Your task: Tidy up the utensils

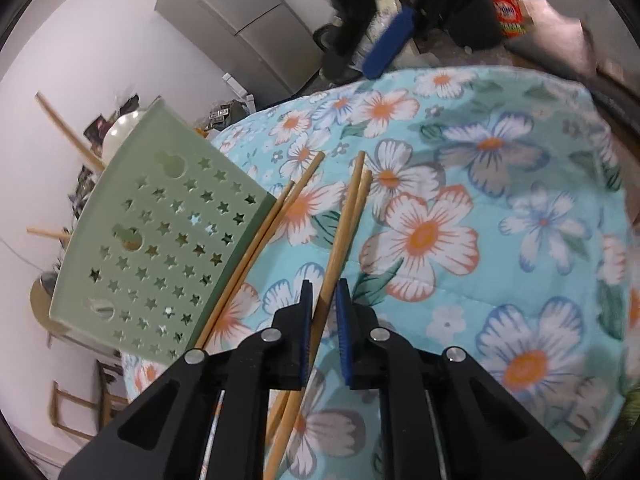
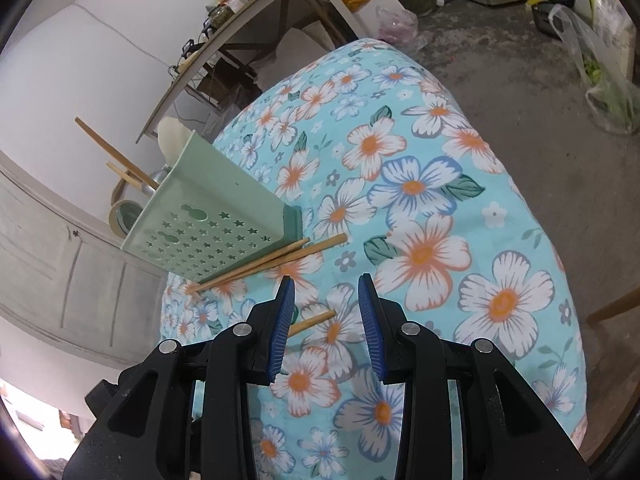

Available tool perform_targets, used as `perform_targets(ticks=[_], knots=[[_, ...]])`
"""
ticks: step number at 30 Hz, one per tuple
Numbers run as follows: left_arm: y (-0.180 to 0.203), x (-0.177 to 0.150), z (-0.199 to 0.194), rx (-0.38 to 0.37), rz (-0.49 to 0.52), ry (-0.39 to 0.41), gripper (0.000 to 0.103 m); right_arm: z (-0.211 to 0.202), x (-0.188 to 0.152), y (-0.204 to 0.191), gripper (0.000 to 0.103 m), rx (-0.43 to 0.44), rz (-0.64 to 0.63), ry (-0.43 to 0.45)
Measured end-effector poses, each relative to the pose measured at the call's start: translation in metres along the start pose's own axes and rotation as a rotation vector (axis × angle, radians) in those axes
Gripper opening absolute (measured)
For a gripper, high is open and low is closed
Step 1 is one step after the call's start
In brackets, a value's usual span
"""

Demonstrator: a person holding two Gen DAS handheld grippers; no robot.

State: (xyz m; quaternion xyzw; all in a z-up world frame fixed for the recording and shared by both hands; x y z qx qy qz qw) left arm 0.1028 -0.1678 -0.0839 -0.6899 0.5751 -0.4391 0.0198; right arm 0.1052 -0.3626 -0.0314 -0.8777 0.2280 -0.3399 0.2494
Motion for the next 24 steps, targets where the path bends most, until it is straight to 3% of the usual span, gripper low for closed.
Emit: perform_targets(ticks=[4, 13, 24], knots=[[-0.024, 0.003, -0.009, -0.025, -0.138, 0.01, 0.009, -0.002, -0.003, 0.0, 0.033, 0.049, 0.035, -0.014], [-0.097, -0.009, -0.063, 0.019, -0.529, 0.123, 0.006, 0.013, -0.022, -0.008, 0.033, 0.202, 0.19, -0.125], [-0.147, -0.038, -0.115, 0.005, -0.869, 0.283, 0.006, 0.063, -0.039, 0.008, 0.029, 0.143, 0.391, -0.221]])
Point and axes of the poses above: each gripper's, at about its wrist camera, not at the fingertips, and z roughly the way its jaws point, y to its right, x to its top, the point moved 1 cm from there along z, roughly the way its jaws point, and after that the axes turned 8 degrees about y, right-handed, at the moved point
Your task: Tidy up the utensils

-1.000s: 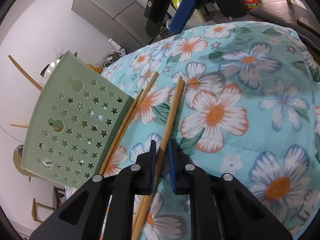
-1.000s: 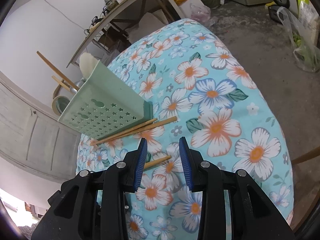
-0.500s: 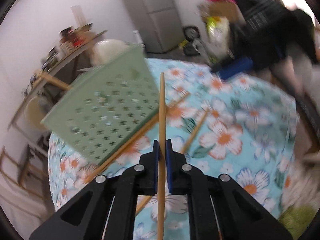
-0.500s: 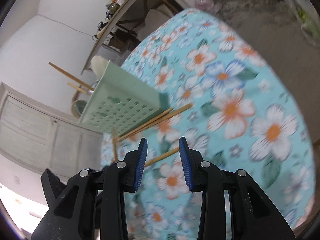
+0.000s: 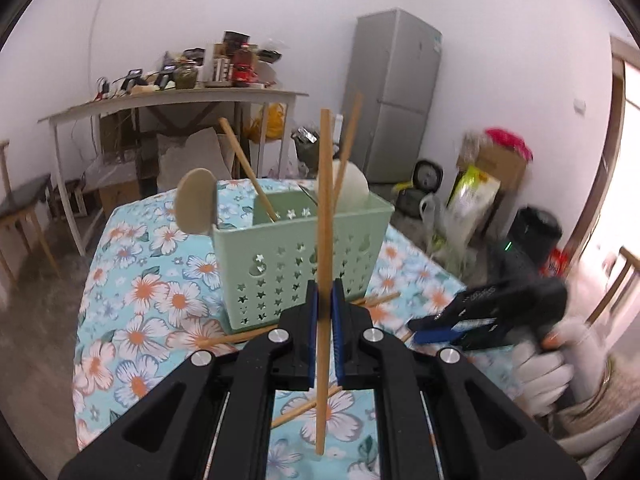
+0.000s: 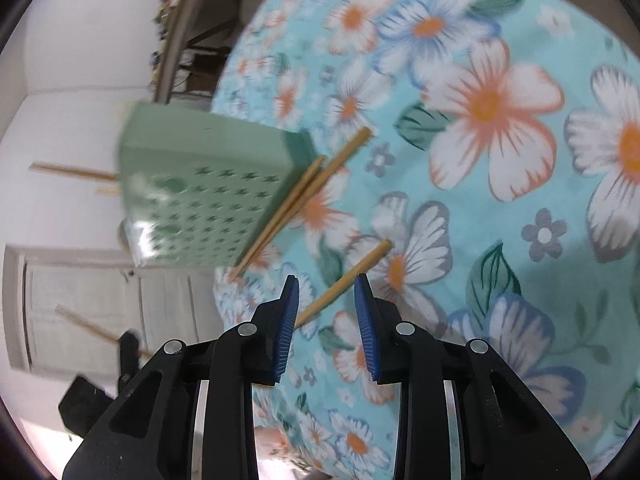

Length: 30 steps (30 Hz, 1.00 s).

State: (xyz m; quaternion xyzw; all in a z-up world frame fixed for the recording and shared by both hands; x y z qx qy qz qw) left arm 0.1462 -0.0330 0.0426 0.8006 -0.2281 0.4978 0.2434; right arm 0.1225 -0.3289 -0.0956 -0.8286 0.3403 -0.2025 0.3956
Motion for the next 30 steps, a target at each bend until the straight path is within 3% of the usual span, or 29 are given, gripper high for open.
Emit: perform_targets(ticks=[12, 21, 26, 30], knots=[[-0.012, 0.011, -0.021, 0.019, -0.058, 0.05, 0.006, 0.006, -0.004, 0.021, 0.026, -0.003, 0.148, 0.001], [-0.012, 0.011, -0.024, 0.028, -0.059, 0.052, 0.006, 0.017, 0.004, 0.012, 0.027, -0.001, 0.166, 0.049], [-0.011, 0.012, -0.026, 0.034, -0.06, 0.051, 0.006, 0.029, 0.009, 0.009, 0.008, -0.033, 0.166, 0.077], [-0.01, 0.012, -0.026, 0.037, -0.058, 0.054, 0.006, 0.03, 0.012, 0.012, 0.008, -0.008, 0.164, 0.068]])
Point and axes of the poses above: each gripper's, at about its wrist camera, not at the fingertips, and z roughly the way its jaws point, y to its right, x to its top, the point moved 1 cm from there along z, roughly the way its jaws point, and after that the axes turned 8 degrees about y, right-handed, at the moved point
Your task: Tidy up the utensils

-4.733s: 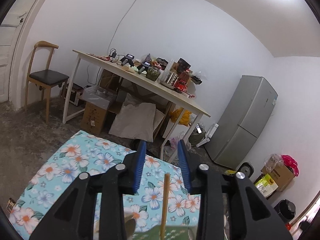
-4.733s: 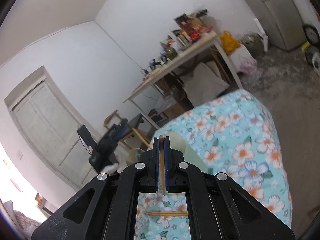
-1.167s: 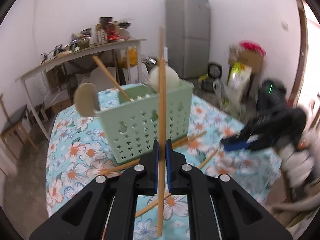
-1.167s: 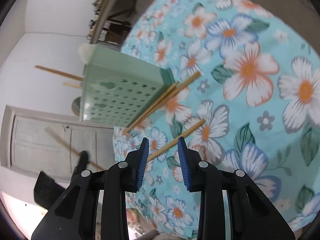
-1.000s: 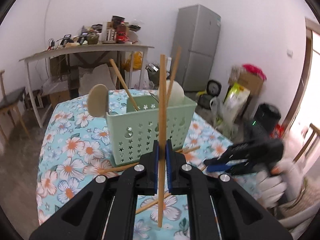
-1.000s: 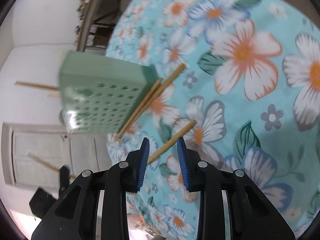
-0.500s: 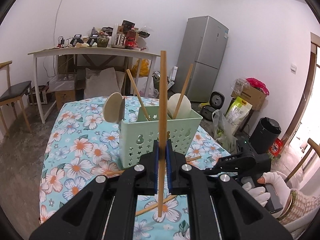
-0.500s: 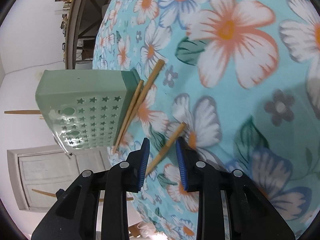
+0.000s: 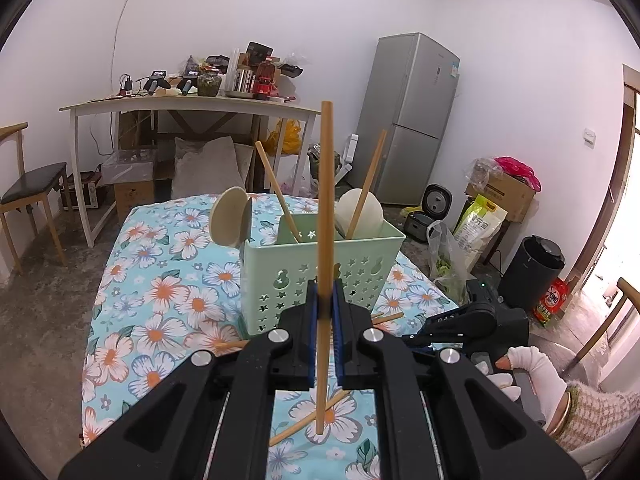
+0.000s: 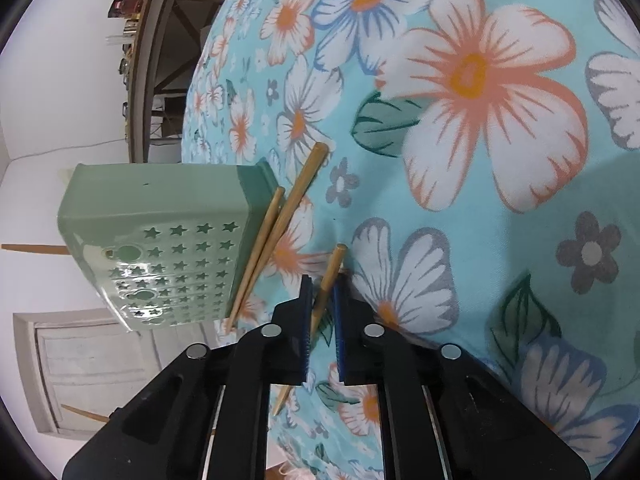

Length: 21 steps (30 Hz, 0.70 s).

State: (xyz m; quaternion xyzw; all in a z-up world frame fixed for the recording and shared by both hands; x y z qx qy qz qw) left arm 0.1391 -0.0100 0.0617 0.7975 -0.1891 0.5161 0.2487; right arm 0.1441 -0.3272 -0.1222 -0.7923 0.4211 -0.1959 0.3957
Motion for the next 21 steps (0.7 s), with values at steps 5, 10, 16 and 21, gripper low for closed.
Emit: perform_targets(ticks=[5, 10, 16, 21], knots=[[0.001, 0.0, -0.002, 0.006, 0.004, 0.002, 0.006, -0.012, -0.002, -0.012, 0.008, 0.034, -0.074, 0.007], [-0.002, 0.003, -0.004, 0.014, -0.006, 0.012, 0.006, -0.038, -0.009, -0.05, 0.008, 0.046, -0.287, 0.086], [-0.003, 0.007, -0.005, 0.023, -0.016, 0.019, 0.006, -0.067, -0.024, -0.088, 0.007, 0.043, -0.5, 0.187], [-0.002, 0.01, -0.006, 0.024, -0.018, 0.024, 0.006, -0.086, -0.036, -0.109, 0.006, 0.043, -0.619, 0.249]])
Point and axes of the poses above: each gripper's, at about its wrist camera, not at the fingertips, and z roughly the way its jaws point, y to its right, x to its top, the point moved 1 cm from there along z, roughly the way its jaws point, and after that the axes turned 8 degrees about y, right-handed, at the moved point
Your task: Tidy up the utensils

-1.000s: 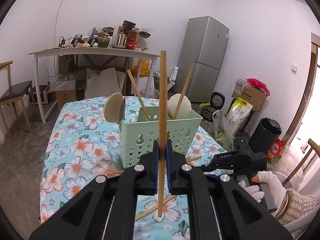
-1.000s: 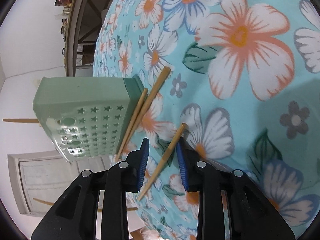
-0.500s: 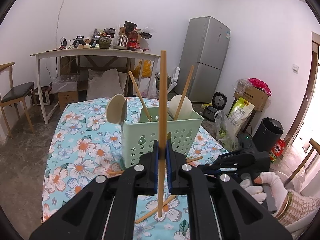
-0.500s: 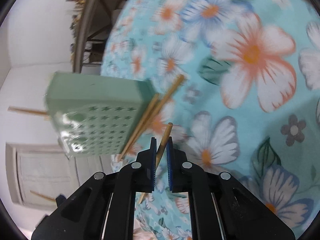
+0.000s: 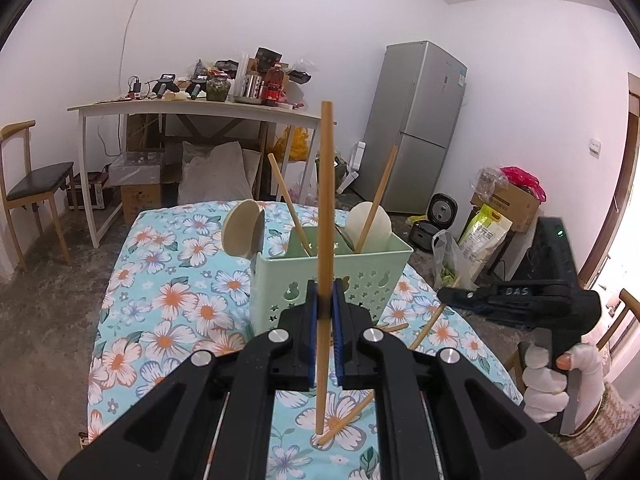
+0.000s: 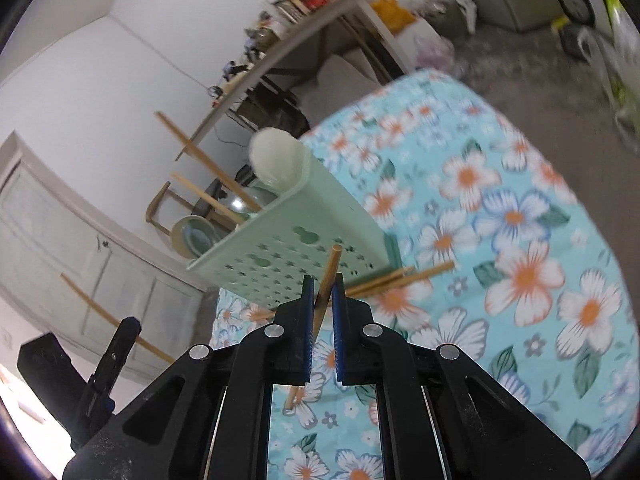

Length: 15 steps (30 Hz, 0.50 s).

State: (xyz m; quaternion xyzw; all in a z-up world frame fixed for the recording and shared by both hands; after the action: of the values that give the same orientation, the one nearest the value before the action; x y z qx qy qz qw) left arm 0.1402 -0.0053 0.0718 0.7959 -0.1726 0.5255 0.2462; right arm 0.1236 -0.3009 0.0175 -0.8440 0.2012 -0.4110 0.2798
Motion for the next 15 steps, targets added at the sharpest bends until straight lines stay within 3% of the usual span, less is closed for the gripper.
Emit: perform_targets(ticks=[15], knots=[[0.001, 0.001, -0.001, 0.004, 0.003, 0.003, 0.006, -0.019, 0.006, -0.023, 0.005, 0.017, -0.12, 0.065]])
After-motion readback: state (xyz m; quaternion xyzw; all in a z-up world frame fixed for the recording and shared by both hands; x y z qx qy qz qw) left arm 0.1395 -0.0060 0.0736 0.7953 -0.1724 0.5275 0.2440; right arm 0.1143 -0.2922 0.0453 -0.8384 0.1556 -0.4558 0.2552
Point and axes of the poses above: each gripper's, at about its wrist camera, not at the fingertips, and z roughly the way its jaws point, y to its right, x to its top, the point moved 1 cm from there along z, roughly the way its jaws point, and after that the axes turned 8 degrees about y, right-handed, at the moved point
